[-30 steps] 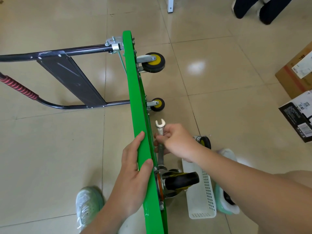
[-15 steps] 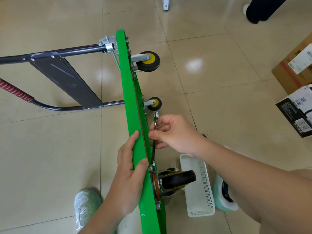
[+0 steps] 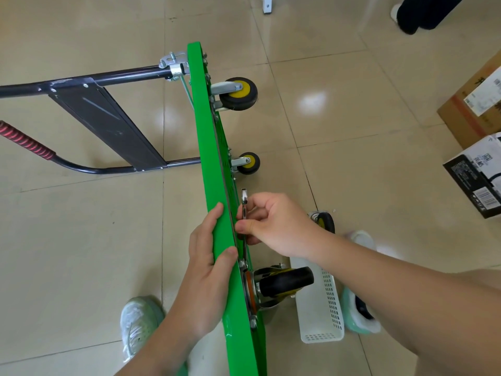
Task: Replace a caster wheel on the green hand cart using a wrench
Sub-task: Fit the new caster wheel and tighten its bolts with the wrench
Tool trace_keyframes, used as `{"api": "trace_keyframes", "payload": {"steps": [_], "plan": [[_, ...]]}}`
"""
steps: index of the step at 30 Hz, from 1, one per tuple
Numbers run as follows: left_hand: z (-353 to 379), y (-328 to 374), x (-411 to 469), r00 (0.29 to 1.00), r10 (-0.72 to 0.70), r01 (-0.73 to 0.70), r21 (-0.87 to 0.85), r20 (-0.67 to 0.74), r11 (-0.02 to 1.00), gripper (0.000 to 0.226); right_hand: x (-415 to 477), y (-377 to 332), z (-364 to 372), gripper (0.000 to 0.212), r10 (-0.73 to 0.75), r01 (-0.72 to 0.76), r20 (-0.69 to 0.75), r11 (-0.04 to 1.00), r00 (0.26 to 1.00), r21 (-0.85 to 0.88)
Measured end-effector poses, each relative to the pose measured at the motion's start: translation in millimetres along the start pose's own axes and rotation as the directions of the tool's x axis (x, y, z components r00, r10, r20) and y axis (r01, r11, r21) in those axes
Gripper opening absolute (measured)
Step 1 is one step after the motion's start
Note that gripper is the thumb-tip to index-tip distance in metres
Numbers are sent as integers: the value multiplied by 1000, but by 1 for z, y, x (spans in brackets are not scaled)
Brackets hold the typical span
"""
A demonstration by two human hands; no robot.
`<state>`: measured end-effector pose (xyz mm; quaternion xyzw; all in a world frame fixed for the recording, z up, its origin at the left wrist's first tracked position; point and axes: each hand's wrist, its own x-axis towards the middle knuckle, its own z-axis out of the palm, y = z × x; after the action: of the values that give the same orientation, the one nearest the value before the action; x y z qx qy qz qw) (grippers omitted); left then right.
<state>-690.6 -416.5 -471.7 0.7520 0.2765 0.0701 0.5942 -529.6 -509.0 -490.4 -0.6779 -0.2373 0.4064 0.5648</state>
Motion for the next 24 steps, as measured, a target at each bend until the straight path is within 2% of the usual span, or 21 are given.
{"api": "trace_keyframes", "payload": {"steps": [5, 8, 11, 14, 20, 24], "plan": [[-1, 0, 0, 1000, -12, 13, -8, 12, 1000, 66, 5, 3, 2, 9, 59, -59, -35, 998, 998, -11], [-1, 1, -1, 1000, -9, 9, 8, 15, 1000, 65, 9, 1, 4, 22, 95, -95, -25, 995, 995, -30], [-1, 2, -2, 1000, -15, 15, 17, 7, 1000, 65, 11, 1, 8, 18, 99, -103, -51, 991, 994, -85], [-1, 3, -2, 1000, -12, 12, 37, -1, 999, 64, 12, 2, 12, 6, 131, -137, -90, 989, 987, -64], [0, 0, -2, 1000, 5, -4, 96, -14, 995, 72, 19, 3, 10, 15, 209, -213, -136, 977, 968, -16], [0, 0, -3, 1000, 17, -16, 90, -15, 996, 68, 25, -2, 13, 12, 266, -272, -131, 962, 955, -30]]}}
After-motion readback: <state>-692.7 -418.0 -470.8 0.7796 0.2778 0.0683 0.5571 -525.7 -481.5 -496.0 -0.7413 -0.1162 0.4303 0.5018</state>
